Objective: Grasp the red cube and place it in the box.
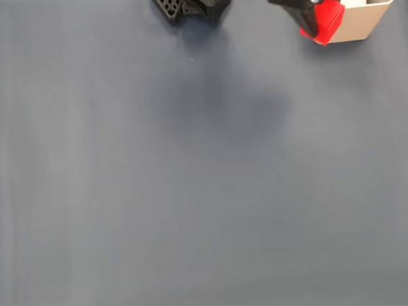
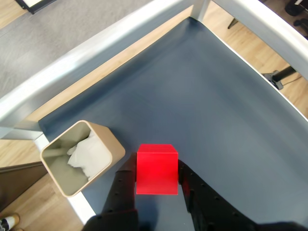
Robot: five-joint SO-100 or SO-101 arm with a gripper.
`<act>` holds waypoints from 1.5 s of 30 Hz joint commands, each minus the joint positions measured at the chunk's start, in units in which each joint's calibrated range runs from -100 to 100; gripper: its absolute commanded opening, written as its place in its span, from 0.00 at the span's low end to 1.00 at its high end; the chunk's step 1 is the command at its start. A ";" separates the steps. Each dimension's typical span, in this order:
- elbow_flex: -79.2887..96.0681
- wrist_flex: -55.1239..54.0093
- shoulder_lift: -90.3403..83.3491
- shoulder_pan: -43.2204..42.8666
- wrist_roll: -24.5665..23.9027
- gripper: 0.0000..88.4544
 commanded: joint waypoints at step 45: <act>-5.72 -4.59 7.21 -21.79 4.64 0.00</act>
